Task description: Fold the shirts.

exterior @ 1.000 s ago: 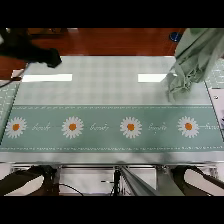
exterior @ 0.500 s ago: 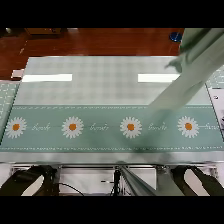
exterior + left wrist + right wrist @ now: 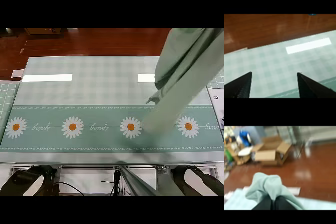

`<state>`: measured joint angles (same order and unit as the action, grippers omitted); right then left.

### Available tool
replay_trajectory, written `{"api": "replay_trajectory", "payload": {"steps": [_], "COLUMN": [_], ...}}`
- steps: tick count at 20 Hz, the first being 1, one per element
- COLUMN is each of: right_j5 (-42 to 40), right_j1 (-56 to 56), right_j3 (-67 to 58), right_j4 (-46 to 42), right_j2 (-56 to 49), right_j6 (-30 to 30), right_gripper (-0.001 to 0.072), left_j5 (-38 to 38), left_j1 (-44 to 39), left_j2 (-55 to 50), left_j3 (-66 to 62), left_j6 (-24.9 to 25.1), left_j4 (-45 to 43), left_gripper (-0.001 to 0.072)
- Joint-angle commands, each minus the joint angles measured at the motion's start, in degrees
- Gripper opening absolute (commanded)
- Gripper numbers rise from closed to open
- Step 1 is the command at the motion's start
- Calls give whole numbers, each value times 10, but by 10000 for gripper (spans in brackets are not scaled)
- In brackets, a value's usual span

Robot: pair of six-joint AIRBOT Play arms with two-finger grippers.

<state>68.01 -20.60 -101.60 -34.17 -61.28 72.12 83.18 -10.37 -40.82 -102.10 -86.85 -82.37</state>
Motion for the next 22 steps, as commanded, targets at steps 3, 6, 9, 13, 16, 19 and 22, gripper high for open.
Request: {"api": "replay_trajectory", "payload": {"steps": [3,6,9,13,16,19,22], "right_j5": [65,18,-24,-64,-46,0,74], "right_j1": [230,413,547,641,637,578,482], "right_j3": [0,0,0,0,-1,-1,-1], "right_j4": [-168,-253,-281,-279,-286,-380,-527], "right_j2": [-120,-201,-288,-363,-346,-280,-196], "right_j6": [51,69,101,116,87,90,98], "right_gripper": [27,27,28,305,471,472,476], "left_j5": [11,11,12,29,45,45,43], "left_j1": [0,0,0,0,0,0,0], "left_j2": [3,3,3,3,0,-4,-16], "left_j3": [0,1,1,1,2,34,117], "left_j6": [0,0,0,2,2,22,42], "left_j4": [12,12,11,4,-26,-30,-30], "left_gripper": [649,649,649,649,649,649,649]}}
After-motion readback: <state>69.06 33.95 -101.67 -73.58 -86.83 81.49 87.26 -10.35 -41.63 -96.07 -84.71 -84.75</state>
